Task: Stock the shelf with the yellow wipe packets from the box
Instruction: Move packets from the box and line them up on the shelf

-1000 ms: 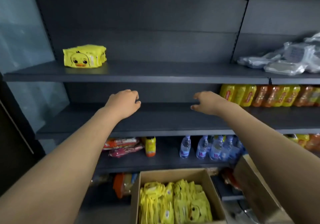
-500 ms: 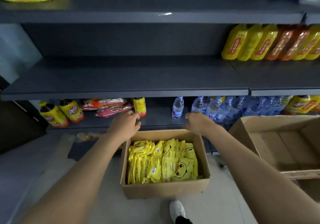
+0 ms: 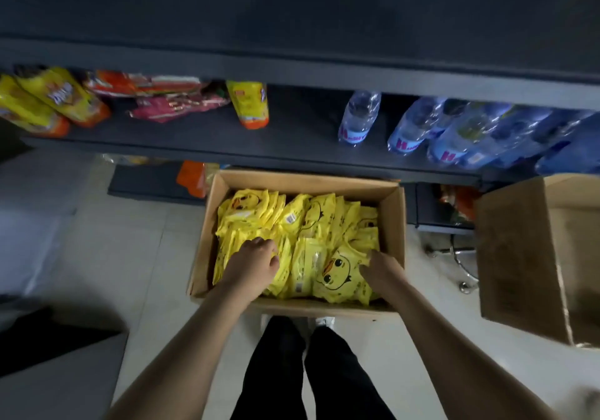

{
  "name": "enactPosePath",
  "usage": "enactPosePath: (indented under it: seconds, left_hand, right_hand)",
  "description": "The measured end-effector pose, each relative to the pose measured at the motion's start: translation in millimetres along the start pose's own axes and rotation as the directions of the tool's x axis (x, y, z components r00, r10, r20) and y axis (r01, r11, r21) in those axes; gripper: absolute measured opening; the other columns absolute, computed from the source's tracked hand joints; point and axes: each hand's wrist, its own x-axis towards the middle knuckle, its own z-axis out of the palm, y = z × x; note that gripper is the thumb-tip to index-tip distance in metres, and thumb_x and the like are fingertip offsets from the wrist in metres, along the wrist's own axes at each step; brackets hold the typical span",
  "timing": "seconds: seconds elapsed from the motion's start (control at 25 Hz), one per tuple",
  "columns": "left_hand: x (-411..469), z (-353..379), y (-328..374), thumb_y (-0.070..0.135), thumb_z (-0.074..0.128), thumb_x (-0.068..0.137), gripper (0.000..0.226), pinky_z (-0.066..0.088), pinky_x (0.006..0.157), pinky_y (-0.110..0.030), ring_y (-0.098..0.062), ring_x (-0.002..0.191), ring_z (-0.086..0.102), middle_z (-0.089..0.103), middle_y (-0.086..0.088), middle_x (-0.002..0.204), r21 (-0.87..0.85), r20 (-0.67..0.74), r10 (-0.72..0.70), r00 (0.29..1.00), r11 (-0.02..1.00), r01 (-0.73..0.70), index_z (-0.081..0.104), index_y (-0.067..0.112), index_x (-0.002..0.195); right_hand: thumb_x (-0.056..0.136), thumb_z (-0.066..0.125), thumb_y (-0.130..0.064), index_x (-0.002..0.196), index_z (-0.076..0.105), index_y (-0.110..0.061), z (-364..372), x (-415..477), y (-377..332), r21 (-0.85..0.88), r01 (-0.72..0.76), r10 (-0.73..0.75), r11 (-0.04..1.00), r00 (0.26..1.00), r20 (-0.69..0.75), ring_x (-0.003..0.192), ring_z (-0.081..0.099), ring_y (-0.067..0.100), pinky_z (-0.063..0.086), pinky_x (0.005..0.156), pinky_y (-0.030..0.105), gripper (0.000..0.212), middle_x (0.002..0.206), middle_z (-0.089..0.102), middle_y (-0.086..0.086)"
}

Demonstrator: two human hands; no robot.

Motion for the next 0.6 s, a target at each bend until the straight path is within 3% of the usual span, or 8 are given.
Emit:
enactPosePath:
  seconds: [0.12,0.24,0.32,0.44,0.6]
  left_hand:
    - [12,42,-13,0.022,0.047,0.093,0.025,0.048,0.087,-0.035,-0.02,0.108,0.055,0.06,-0.003,0.12,-0.087,0.075,-0.027,0.997,0.996,0.033,0.059,0.011,0.112]
    - [27,72,-24,0.021,0.046,0.093,0.026,0.047,0.088,-0.029,-0.017,0.11,0.055,0.058,0.0,0.125,-0.112,0.12,-0.04,0.992,0.992,0.053,0.059,0.012,0.115]
    - [38,84,-26,0.021,0.046,0.094,0.025,0.047,0.087,-0.026,-0.015,0.108,0.056,0.059,-0.001,0.122,-0.138,0.134,-0.049,0.99,0.988,0.067,0.059,0.013,0.114]
    - [49,95,-21,0.021,0.045,0.095,0.024,0.045,0.081,-0.018,-0.012,0.104,0.058,0.06,-0.002,0.119,-0.178,0.133,-0.03,0.991,0.983,0.054,0.058,0.012,0.115]
    - [63,106,-11,0.021,0.045,0.096,0.025,0.042,0.076,-0.015,-0.01,0.101,0.058,0.06,0.0,0.117,-0.244,0.145,-0.028,0.989,0.968,0.063,0.057,0.012,0.116]
  right_hand:
    - [0.094,0.045,-0.022,0.122,0.048,-0.003,34,27,11,0.038,-0.088,0.087,0.995,0.995,0.039,0.11,0.053,0.034,0.045,0.083,0.035,0.034,0.119,0.057,0.018]
    - [0.093,0.053,-0.026,0.132,0.037,0.001,65,51,14,0.12,-0.175,0.175,0.977,0.984,0.006,0.119,0.046,0.036,0.042,0.095,0.039,0.05,0.129,0.048,0.021]
    - [0.088,0.062,-0.028,0.132,0.035,0.002,78,65,14,0.277,-0.253,0.272,0.927,0.962,-0.031,0.115,0.051,0.035,0.046,0.092,0.039,0.06,0.126,0.051,0.021]
    - [0.078,0.074,-0.031,0.119,0.046,0.001,88,75,7,0.493,-0.311,0.389,0.813,0.919,-0.061,0.104,0.058,0.033,0.045,0.076,0.031,0.059,0.115,0.06,0.017]
    - [0.075,0.077,-0.026,0.126,0.041,0.001,99,80,-9,0.674,-0.332,0.483,0.66,0.874,-0.043,0.111,0.055,0.033,0.042,0.079,0.028,0.068,0.123,0.056,0.017]
